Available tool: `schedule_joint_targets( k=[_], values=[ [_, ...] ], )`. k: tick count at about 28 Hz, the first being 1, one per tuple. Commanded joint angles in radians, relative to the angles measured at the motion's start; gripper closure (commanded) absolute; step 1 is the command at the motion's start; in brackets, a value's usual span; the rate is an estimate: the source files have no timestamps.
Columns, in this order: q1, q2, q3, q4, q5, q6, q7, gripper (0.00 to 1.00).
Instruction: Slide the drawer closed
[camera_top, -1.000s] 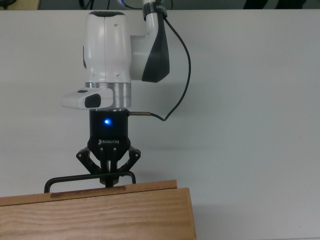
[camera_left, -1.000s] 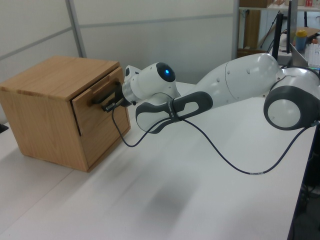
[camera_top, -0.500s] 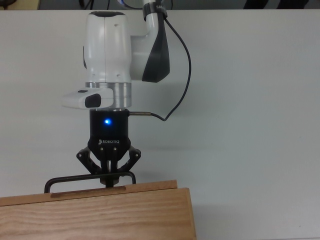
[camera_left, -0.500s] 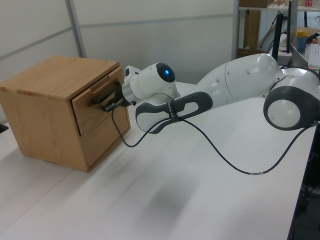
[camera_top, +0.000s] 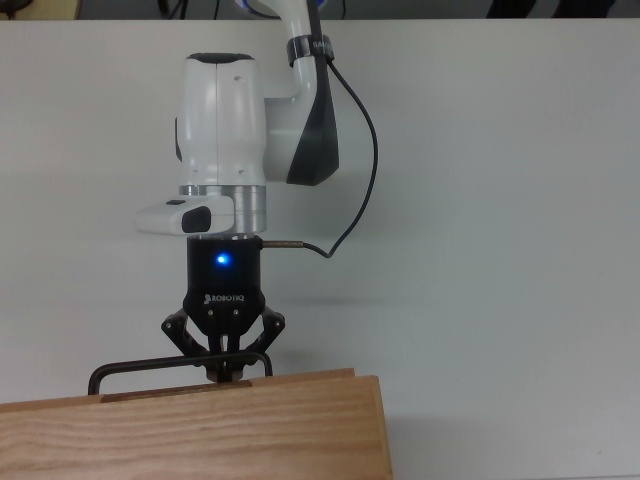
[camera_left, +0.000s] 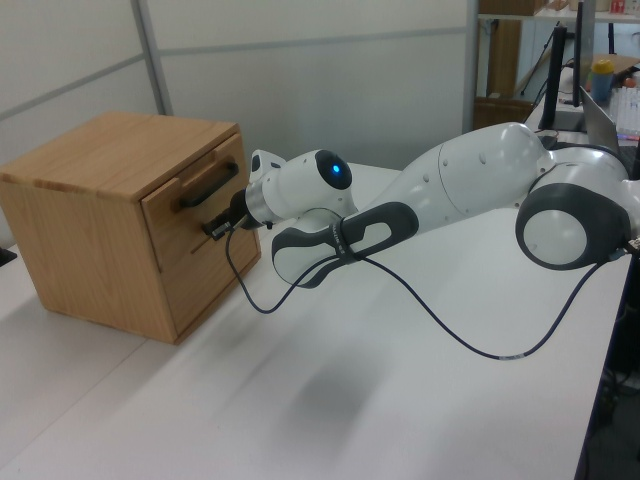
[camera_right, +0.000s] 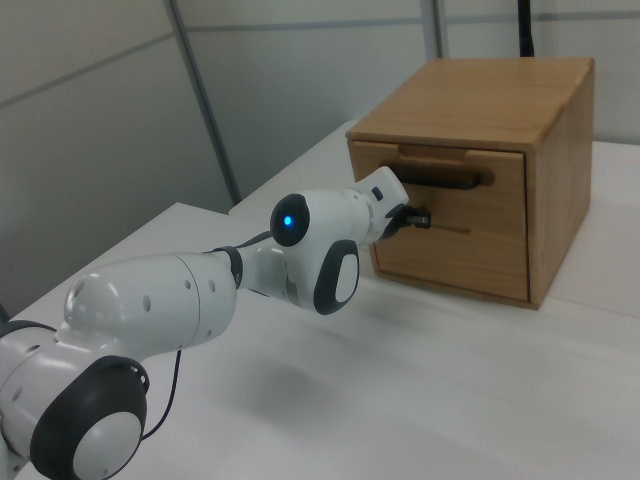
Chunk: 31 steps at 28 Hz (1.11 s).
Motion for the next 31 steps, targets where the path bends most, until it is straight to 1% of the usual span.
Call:
schedule_joint_targets(
  k=[1, 6, 8, 11, 12, 13, 17, 18, 20, 23, 24, 25, 28, 29, 31],
  values=[
    [0.000, -0.001, 0.003, 0.001, 0.008, 0.010, -0.020, 1.00],
    [0.002, -0.003, 0.003, 0.001, 0.007, 0.008, -0.020, 1.00],
    [0.005, -0.014, 0.003, 0.001, 0.010, -0.004, -0.019, 1.00],
    [0.006, -0.036, 0.003, 0.003, 0.013, -0.073, -0.017, 1.00],
    [0.006, -0.047, 0.003, 0.003, 0.014, -0.110, -0.017, 1.00],
    [0.006, -0.070, 0.003, 0.007, 0.017, -0.195, -0.017, 1.00],
    [0.006, -0.133, 0.003, 0.012, 0.020, -0.375, -0.017, 1.00],
    [0.006, -0.164, 0.005, 0.010, 0.020, -0.442, -0.016, 1.00],
    [0.006, -0.191, 0.005, 0.010, 0.025, -0.504, -0.014, 1.00],
    [0.006, -0.231, 0.005, 0.010, 0.045, -0.593, -0.014, 1.00],
    [0.006, -0.256, 0.003, 0.010, 0.059, -0.666, -0.014, 1.00],
    [0.006, -0.268, 0.005, 0.012, 0.063, -0.706, -0.014, 1.00],
    [0.005, -0.308, 0.003, 0.015, 0.065, -0.824, -0.016, 1.00],
    [0.005, -0.332, 0.003, 0.015, 0.066, -0.901, -0.016, 1.00],
    [0.005, -0.357, 0.002, 0.018, 0.066, -0.975, -0.014, 1.00]
  ],
)
